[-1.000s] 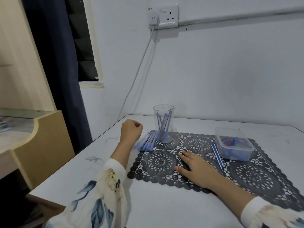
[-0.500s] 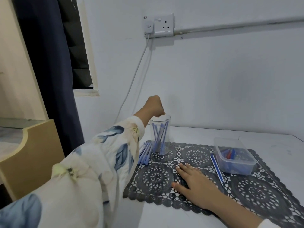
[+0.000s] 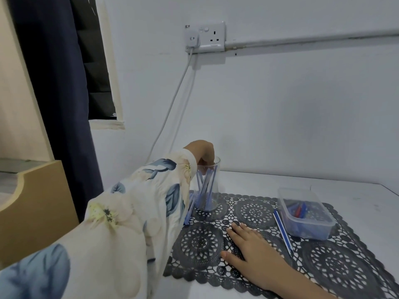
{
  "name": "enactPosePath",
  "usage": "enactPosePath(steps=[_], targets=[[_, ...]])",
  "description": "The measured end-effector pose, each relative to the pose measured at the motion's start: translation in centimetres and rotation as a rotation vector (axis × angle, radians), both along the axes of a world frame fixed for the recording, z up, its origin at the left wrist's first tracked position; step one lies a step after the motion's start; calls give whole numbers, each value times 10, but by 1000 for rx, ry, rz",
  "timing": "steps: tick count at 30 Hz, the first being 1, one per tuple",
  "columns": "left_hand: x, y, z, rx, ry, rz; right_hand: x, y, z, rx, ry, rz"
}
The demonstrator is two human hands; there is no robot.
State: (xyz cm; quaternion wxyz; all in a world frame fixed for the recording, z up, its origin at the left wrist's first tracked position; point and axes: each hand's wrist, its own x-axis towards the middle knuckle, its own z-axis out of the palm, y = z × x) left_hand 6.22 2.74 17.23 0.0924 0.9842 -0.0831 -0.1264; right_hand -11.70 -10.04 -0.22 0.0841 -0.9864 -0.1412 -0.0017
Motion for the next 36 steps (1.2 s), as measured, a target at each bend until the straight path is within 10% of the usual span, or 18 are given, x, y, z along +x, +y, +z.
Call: enactPosePath(steps=[20,36], targets=[[-102,6,20,-852,-1184,-328,-2,0,-2,67,-38,-9],[-147,19,-129,-631,-605,-152,-9,-10,9,381,-501,-124]])
